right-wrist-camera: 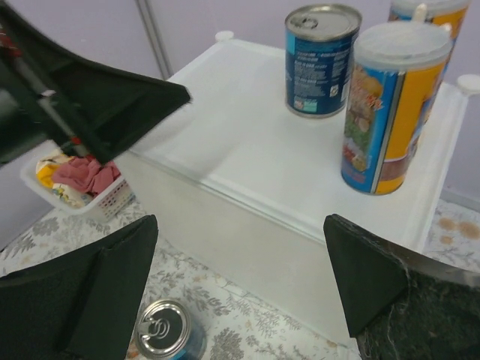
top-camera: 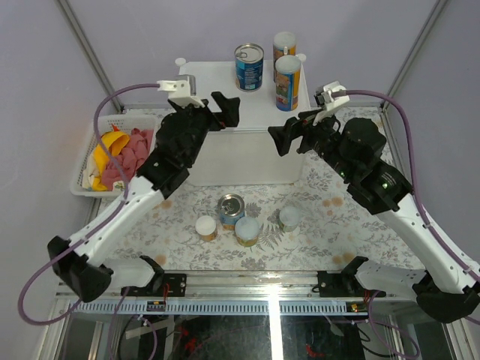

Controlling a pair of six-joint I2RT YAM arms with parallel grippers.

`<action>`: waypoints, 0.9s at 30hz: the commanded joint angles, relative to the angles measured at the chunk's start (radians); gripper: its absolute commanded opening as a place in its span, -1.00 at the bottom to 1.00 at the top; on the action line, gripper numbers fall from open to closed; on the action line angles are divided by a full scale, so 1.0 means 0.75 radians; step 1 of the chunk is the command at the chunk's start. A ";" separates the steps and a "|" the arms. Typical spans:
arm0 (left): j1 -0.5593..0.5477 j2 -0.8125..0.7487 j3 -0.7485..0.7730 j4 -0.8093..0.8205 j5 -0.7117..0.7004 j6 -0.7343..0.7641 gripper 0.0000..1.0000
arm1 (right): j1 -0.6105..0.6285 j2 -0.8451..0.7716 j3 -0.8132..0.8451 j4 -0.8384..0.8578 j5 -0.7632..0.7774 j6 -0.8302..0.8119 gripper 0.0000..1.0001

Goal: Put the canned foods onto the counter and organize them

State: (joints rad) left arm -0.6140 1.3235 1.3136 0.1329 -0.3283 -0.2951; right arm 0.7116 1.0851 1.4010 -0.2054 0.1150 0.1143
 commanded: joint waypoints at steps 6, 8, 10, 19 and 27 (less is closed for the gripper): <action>-0.045 -0.410 -0.262 -0.392 -0.212 -0.182 1.00 | 0.027 0.123 -0.109 -0.157 -0.159 0.250 0.99; -0.047 -0.487 -0.310 -0.471 -0.234 -0.225 1.00 | 0.080 0.139 -0.173 -0.153 -0.110 0.255 0.99; -0.050 -0.546 -0.346 -0.550 -0.251 -0.267 0.99 | 0.148 0.166 -0.215 -0.157 -0.049 0.252 0.99; -0.055 -0.696 -0.436 -0.764 -0.289 -0.359 1.00 | 0.314 0.318 -0.338 -0.121 0.042 0.294 0.99; -0.055 -0.736 -0.474 -0.809 -0.284 -0.384 0.99 | 0.399 0.413 -0.392 -0.056 0.025 0.317 0.99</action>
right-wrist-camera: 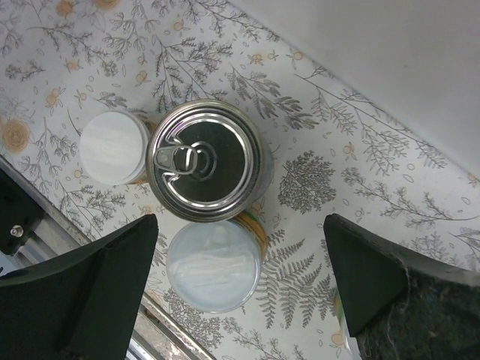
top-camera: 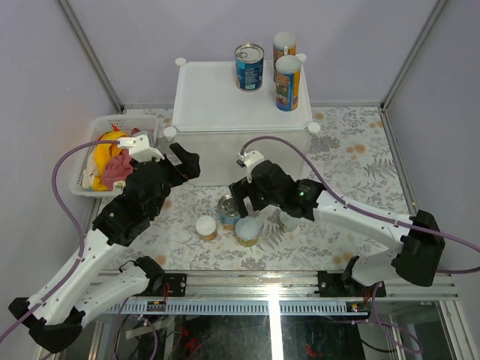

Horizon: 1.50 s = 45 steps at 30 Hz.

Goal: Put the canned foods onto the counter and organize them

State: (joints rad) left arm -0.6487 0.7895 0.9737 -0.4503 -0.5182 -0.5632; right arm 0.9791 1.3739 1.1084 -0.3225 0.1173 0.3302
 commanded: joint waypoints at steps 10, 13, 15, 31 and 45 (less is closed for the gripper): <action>-0.008 -0.036 -0.040 -0.041 -0.027 -0.018 1.00 | 0.104 0.177 0.052 0.147 0.047 0.015 0.99; -0.008 -0.041 -0.047 -0.042 -0.025 -0.014 0.99 | 0.115 0.207 0.067 0.149 0.059 0.008 0.99; -0.010 -0.042 -0.052 -0.042 -0.023 -0.011 1.00 | 0.120 0.220 0.066 0.156 0.060 0.005 0.99; -0.009 -0.061 -0.074 -0.044 -0.006 0.008 0.99 | 0.144 0.301 0.044 0.266 0.102 -0.015 0.99; -0.008 -0.079 -0.070 -0.084 0.000 0.008 1.00 | 0.150 0.340 -0.034 0.393 0.141 -0.048 1.00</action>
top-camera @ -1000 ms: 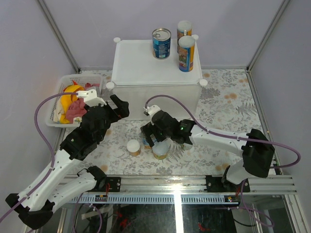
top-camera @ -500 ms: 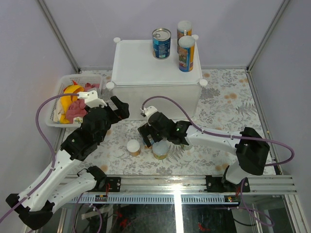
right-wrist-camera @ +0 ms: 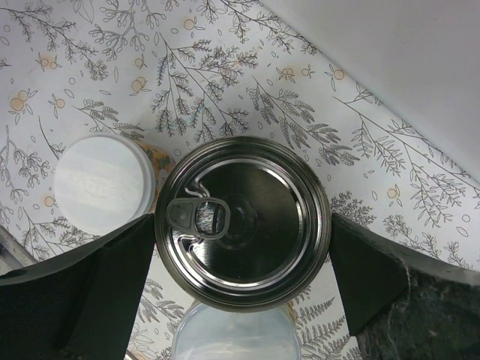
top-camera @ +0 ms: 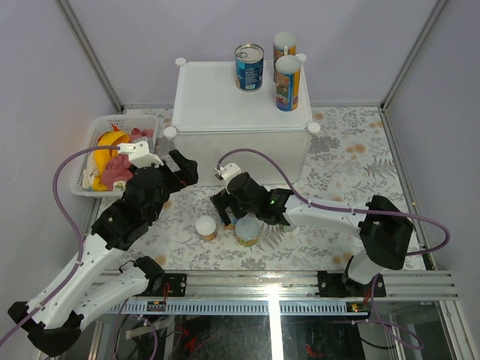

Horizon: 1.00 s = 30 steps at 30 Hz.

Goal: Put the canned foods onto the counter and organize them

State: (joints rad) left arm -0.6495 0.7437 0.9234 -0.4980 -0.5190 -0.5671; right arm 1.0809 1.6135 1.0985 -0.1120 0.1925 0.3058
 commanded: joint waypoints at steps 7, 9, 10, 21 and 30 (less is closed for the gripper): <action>-0.008 -0.022 -0.006 -0.030 0.008 0.008 1.00 | 0.018 0.043 -0.051 0.135 0.063 -0.028 0.83; -0.007 -0.023 -0.006 -0.033 0.010 0.005 1.00 | 0.017 0.035 -0.068 0.152 0.055 -0.034 0.58; -0.008 -0.024 -0.006 -0.033 0.011 0.004 1.00 | 0.018 0.029 -0.074 0.158 0.050 -0.038 0.43; -0.008 -0.047 -0.017 -0.016 -0.018 -0.007 1.00 | 0.025 -0.075 0.004 0.104 0.046 -0.093 -0.75; -0.007 -0.057 -0.028 0.027 -0.030 -0.005 0.99 | 0.030 -0.139 0.133 0.003 0.059 -0.118 -0.95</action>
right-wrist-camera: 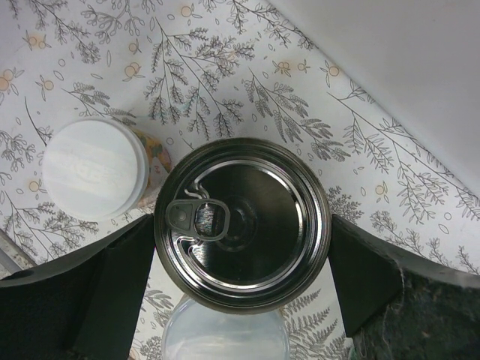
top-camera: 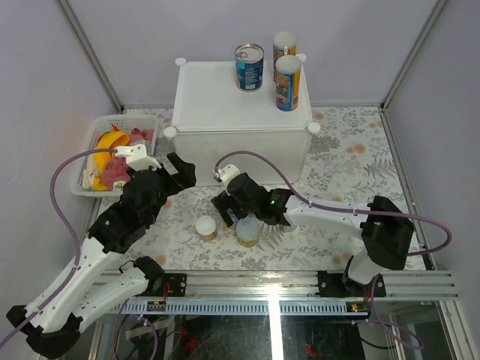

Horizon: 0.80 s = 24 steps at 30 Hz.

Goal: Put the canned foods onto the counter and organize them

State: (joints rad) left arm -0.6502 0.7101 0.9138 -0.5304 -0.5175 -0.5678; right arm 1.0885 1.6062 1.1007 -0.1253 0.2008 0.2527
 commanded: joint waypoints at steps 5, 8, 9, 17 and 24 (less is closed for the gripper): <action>-0.006 -0.020 -0.022 0.088 -0.035 -0.004 0.99 | 0.021 -0.173 0.156 0.001 0.068 -0.051 -1.00; -0.006 -0.023 -0.024 0.093 -0.040 -0.003 1.00 | 0.022 -0.195 0.175 -0.012 0.077 -0.056 -1.00; -0.006 -0.024 -0.025 0.094 -0.040 -0.004 0.99 | 0.022 -0.201 0.184 -0.019 0.078 -0.058 -1.00; -0.006 -0.038 -0.036 0.094 -0.055 -0.010 1.00 | 0.029 -0.233 0.285 -0.075 0.084 -0.070 -1.00; -0.007 -0.041 -0.041 0.107 -0.074 0.004 1.00 | 0.036 -0.228 0.483 -0.208 0.081 -0.100 -1.00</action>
State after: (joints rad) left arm -0.6502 0.6884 0.8948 -0.5133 -0.5411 -0.5678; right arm 1.1007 1.5173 1.2984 -0.3508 0.2253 0.2096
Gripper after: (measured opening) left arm 0.997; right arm 0.933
